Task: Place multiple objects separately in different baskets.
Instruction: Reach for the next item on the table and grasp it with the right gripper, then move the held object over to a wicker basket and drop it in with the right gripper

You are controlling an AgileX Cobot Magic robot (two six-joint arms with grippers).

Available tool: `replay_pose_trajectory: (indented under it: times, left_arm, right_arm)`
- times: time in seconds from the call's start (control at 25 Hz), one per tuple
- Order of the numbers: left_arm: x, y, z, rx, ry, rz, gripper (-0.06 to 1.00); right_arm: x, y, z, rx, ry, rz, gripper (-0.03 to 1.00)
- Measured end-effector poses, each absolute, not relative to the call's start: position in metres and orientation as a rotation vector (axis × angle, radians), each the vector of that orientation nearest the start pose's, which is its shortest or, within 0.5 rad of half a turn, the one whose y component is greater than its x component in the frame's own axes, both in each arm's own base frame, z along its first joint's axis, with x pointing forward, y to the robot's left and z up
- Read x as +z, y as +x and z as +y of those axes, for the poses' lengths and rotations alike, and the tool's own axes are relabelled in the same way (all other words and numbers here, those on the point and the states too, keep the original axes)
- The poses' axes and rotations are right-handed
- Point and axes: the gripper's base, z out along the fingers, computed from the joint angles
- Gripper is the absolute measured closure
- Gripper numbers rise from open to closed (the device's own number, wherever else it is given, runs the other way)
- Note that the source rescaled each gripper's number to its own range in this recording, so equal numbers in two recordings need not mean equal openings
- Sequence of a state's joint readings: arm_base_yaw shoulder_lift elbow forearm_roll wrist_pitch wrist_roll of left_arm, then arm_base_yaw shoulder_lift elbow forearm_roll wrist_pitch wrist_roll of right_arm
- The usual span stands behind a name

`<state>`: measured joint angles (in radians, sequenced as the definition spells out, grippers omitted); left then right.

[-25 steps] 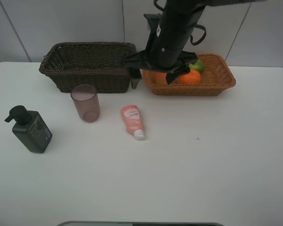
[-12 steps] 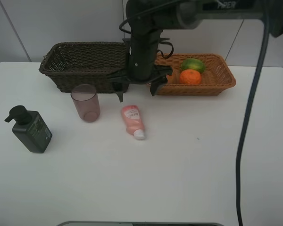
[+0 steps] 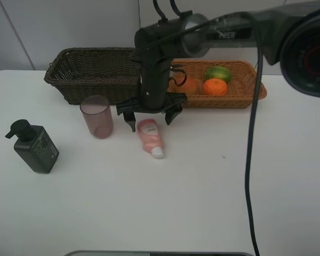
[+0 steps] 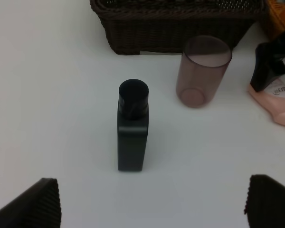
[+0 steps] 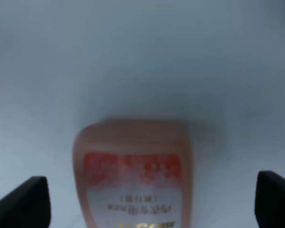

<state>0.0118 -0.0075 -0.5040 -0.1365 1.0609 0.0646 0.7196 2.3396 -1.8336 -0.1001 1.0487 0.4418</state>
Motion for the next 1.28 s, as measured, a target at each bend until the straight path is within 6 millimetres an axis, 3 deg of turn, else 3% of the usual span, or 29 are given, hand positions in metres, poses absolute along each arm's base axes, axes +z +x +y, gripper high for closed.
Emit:
replay_pose_trajectory:
  times: [0.32, 0.68, 0.8, 0.88, 0.96, 1.28]
  left_arm:
    - [0.279, -0.007, -0.011, -0.115, 0.061, 2.026, -0.06]
    - [0.279, -0.007, -0.011, -0.115, 0.061, 2.026, -0.06]
    - [0.279, -0.007, -0.011, -0.115, 0.061, 2.026, -0.06]
    - [0.279, -0.007, -0.011, -0.115, 0.061, 2.026, -0.06]
    - [0.279, -0.007, -0.011, -0.115, 0.061, 2.026, -0.06]
    - [0.279, -0.007, -0.011, -0.115, 0.061, 2.026, -0.06]
  right_arm:
    - [0.107, 0.357, 0.311, -0.035, -0.507, 2.981, 0.09]
    - [0.098, 0.358, 0.312, -0.042, -0.511, 2.986, 0.11]
    - [0.097, 0.358, 0.311, -0.056, -0.517, 2.986, 0.29]
    - [0.097, 0.358, 0.311, -0.06, -0.518, 2.985, 0.58]
    - [0.097, 0.358, 0.311, -0.061, -0.519, 2.986, 0.97]
    - [0.097, 0.358, 0.311, -0.061, -0.523, 2.987, 0.95]
